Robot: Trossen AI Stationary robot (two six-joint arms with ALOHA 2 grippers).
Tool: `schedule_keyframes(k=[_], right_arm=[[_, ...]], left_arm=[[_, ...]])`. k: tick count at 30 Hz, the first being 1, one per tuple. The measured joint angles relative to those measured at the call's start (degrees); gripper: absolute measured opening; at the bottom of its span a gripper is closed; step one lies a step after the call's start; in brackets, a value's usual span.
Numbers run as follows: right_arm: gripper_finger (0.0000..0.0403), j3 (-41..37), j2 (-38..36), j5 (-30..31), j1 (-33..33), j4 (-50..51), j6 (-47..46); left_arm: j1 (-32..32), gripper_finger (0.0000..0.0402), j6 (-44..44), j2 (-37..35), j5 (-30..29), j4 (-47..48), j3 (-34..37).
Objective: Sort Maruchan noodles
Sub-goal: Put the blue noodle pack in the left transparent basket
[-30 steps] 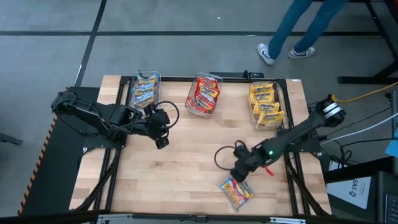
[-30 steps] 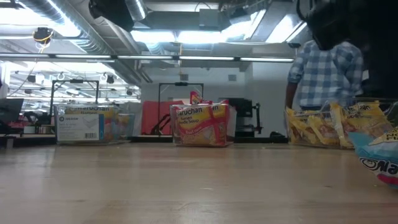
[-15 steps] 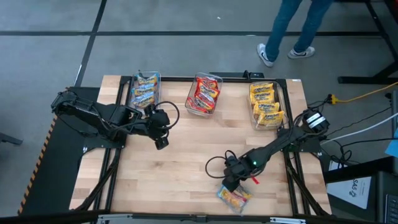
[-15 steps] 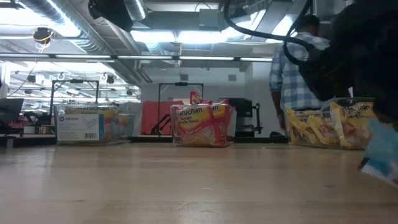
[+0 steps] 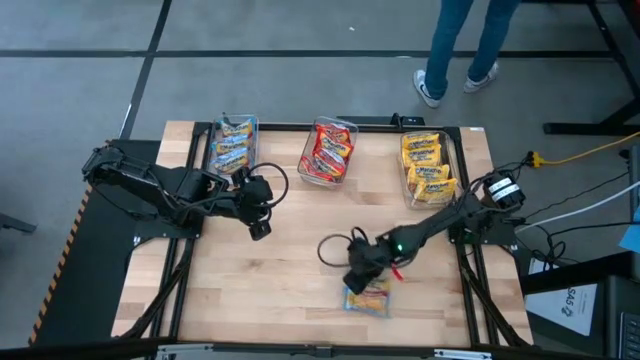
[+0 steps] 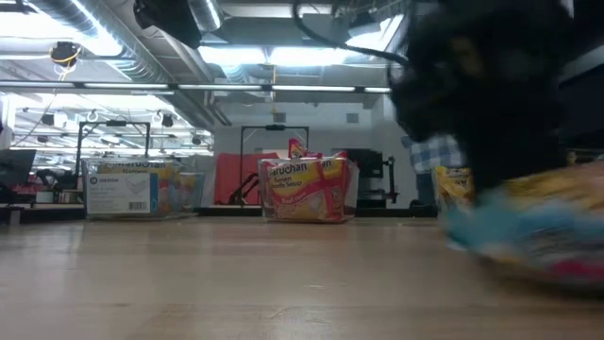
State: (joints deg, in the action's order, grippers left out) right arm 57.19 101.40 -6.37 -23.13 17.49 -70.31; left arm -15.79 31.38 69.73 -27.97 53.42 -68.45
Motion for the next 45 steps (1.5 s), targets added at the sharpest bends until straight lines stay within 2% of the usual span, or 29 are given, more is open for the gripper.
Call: schedule_keyframes(k=[5, 8, 14, 16, 20, 25, 31, 36, 45], right_arm=[[0.0002, 5.8, -1.9, 0.5, 4.3, 0.1, 10.1], [0.0002, 11.0, -2.8, 2.3, 6.3, 4.9, 16.6], [0.0001, 24.8, -3.6, 13.7, 7.9, 20.9, 27.4], [0.0001, 27.9, -3.6, 17.0, 8.4, 23.3, 30.4], [0.0001, 30.8, -3.5, 17.8, 10.5, 22.1, 35.0], [0.0000, 31.4, -3.5, 17.6, 14.5, 15.9, 39.1], [0.0000, 31.4, -3.5, 15.0, 18.2, 9.8, 41.6], [0.0000, 31.4, -3.5, 11.4, 19.2, 5.1, 43.8], [0.0000, 31.4, -3.5, 11.2, 19.1, 3.1, 45.1]], left_arm=[[0.0, 0.0080, 0.0, 0.0, 0.0, 0.2, 0.0], [0.0, 0.0080, 0.0, 0.0, -0.1, 0.3, 0.0], [0.0, 0.0080, 1.5, 0.0, -2.6, -0.2, 0.0], [0.0, 0.0080, 1.5, 0.0, -2.8, -1.1, 0.0], [0.7, 0.0080, 1.4, 0.0, -2.8, -4.8, 0.0], [1.7, 0.0080, -1.9, 0.0, -2.5, -9.5, 0.0], [1.8, 0.0080, -5.0, 0.0, 1.0, -12.4, 0.0], [1.8, 0.0080, -6.3, 0.0, 2.0, -12.4, 0.0], [1.8, 0.0091, -7.5, 0.0, 2.3, -12.4, 0.0]])
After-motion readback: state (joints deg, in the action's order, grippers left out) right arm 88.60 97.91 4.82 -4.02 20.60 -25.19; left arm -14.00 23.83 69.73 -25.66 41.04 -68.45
